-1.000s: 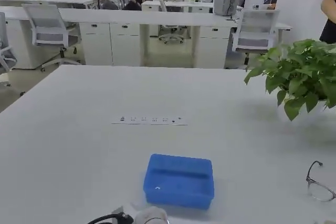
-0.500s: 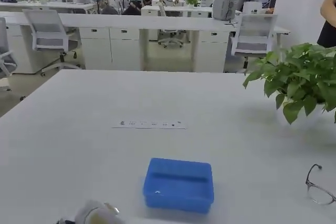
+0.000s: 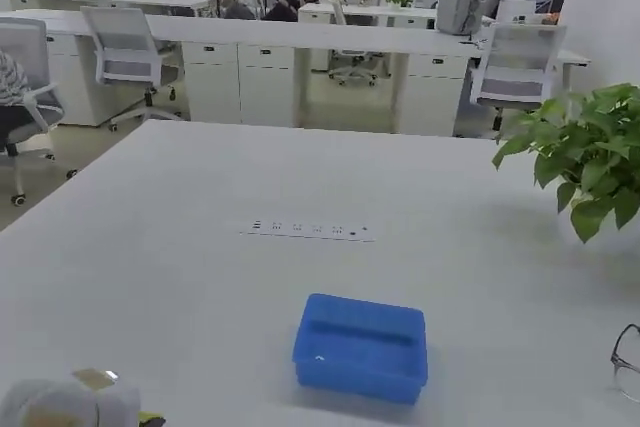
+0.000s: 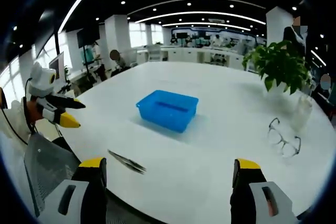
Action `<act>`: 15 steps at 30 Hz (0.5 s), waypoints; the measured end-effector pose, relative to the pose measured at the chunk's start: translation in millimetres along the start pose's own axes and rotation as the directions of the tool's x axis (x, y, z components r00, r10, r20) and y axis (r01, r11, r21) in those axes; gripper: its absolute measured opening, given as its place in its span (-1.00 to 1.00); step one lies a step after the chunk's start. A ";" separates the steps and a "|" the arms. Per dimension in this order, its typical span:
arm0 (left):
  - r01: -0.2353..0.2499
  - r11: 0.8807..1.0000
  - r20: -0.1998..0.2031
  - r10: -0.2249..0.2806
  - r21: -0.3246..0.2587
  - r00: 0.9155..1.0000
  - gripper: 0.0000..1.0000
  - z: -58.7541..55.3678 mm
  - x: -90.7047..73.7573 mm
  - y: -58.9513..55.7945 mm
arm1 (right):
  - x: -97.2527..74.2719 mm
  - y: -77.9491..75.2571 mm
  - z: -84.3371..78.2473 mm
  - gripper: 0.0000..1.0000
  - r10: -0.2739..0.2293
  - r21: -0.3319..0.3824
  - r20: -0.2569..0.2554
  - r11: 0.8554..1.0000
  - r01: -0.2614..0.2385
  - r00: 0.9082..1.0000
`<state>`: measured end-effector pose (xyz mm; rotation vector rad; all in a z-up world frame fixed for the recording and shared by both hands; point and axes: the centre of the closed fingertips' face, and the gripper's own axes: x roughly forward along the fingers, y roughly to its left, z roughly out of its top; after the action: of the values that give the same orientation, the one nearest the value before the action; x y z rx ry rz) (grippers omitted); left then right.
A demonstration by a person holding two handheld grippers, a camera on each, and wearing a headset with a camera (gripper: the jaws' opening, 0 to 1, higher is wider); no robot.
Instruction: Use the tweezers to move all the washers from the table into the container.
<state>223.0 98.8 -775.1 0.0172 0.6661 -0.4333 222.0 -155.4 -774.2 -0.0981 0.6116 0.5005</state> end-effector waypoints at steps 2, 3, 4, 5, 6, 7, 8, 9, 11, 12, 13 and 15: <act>-0.030 1.000 0.015 0.030 0.003 0.999 0.76 -1.3 -4.8 1.1 | -0.4 -1.8 -0.6 0.98 -0.010 -0.005 -0.003 1.000 0.010 1.000; -0.054 0.999 0.027 0.054 0.005 0.998 0.82 -1.3 -6.8 3.5 | -0.5 -2.1 -0.7 0.98 -0.011 -0.004 -0.003 1.000 0.011 1.000; -0.084 0.996 0.060 0.083 0.013 0.995 0.87 1.0 -9.7 6.0 | -0.6 -2.4 -1.2 0.98 -0.012 -0.002 -0.006 1.000 0.012 1.000; -0.093 0.995 0.071 0.091 0.021 0.993 0.90 0.9 -11.9 6.2 | -0.8 -2.6 -1.4 0.98 -0.014 -0.001 -0.008 1.000 0.014 1.000; -0.109 0.994 0.069 0.107 0.026 0.992 0.90 -0.8 -15.2 6.5 | -1.0 -3.2 -1.4 0.98 -0.016 -0.001 -0.007 1.000 0.016 1.000; -0.124 0.992 0.075 0.122 0.031 0.990 0.90 -0.7 -17.3 7.7 | -1.1 -3.5 -1.2 0.98 -0.017 -0.001 -0.006 1.000 0.017 1.000; -0.143 0.989 0.089 0.139 0.037 0.986 0.91 0.5 -20.5 8.4 | -1.1 -3.7 -1.2 0.98 -0.017 0.001 -0.006 1.000 0.017 1.000; -0.156 0.987 0.098 0.152 0.036 0.983 0.93 1.2 -22.5 9.1 | -1.1 -3.9 -1.3 0.98 -0.018 0.002 -0.006 1.000 0.018 1.000; -0.185 0.982 0.127 0.179 0.036 0.976 0.96 3.4 -27.5 9.1 | -1.5 -5.1 -1.1 0.98 -0.026 0.002 -0.004 1.000 0.026 1.000; -0.187 0.982 0.131 0.181 0.035 0.975 0.97 2.8 -28.9 7.9 | -1.6 -5.9 -1.1 0.98 -0.030 0.001 -0.005 1.000 0.030 1.000; -0.194 0.981 0.133 0.188 0.030 0.973 0.97 1.1 -30.4 7.3 | -1.7 -6.9 -1.3 0.98 -0.037 -0.001 -0.006 0.999 0.037 0.999; -0.196 0.980 0.128 0.192 0.023 0.973 0.98 -4.1 -30.4 6.2 | -4.0 -14.1 0.2 0.98 -0.088 -0.028 0.001 0.996 0.088 0.996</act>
<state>201.8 116.7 -760.8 0.0878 0.5267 -0.2551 226.0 -169.4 -772.6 -0.1507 0.5981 0.4239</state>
